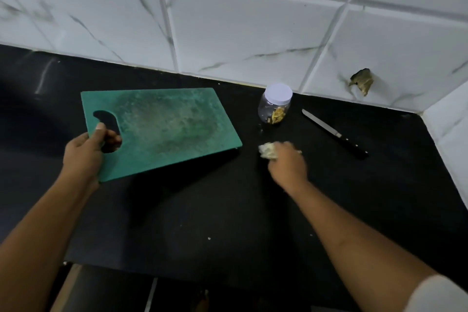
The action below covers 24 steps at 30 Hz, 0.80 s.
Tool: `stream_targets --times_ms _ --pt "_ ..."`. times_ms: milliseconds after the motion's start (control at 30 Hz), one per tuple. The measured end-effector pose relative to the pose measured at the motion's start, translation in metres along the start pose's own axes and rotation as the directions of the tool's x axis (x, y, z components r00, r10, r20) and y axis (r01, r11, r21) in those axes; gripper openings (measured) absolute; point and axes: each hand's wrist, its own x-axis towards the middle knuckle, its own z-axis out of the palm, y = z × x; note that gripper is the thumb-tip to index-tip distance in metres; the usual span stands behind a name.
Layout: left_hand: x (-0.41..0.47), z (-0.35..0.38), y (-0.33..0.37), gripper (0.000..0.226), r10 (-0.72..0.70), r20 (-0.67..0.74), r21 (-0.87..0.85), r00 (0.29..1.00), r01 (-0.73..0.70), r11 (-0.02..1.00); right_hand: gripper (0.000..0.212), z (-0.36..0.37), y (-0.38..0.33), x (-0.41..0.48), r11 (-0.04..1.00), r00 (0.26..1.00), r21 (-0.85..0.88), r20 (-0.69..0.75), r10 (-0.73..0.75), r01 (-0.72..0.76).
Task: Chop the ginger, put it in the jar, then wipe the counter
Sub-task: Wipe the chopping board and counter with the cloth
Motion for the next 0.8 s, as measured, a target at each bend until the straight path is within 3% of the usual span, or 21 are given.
stream_targets --times_ms 100,200,367,467,567,633,700,800 --pt "0.002 0.002 -0.008 0.032 -0.008 -0.061 -0.051 0.998 0.005 0.999 0.034 0.032 -0.045 -0.034 0.954 0.947 0.071 0.119 -0.298 0.292" --pt "0.003 0.008 -0.013 0.033 -0.02 -0.097 -0.1 0.995 0.01 0.995 0.037 0.022 -0.042 -0.027 0.897 0.861 0.158 0.254 -0.441 0.413" --pt "0.01 0.014 -0.023 0.033 -0.033 -0.144 -0.125 0.989 0.015 0.992 0.044 -0.015 0.004 0.036 0.973 0.974 -0.054 -0.014 -0.227 0.226" --pt "0.018 0.019 -0.03 0.033 -0.065 -0.158 -0.137 0.985 0.043 0.99 0.04 -0.003 -0.006 0.026 0.98 0.984 -0.091 0.026 -0.174 0.176" --pt "0.03 0.025 -0.037 0.032 -0.109 -0.136 -0.144 0.985 0.09 0.986 0.045 0.027 -0.036 -0.012 0.95 0.949 -0.027 0.062 -0.309 0.311" --pt "0.039 0.03 -0.041 0.027 -0.156 -0.097 -0.128 0.983 0.143 0.981 0.05 0.034 -0.048 -0.028 0.889 0.87 0.048 0.187 -0.457 0.456" --pt "0.046 0.035 -0.043 0.02 -0.212 -0.046 -0.12 0.976 0.205 0.971 0.044 0.028 -0.048 -0.019 0.855 0.809 0.129 0.279 -0.518 0.503" --pt "0.053 0.042 -0.043 0.017 -0.303 0.019 -0.099 0.953 0.303 0.948 0.042 0.012 -0.039 0.019 0.92 0.916 0.14 0.117 -0.383 0.367"
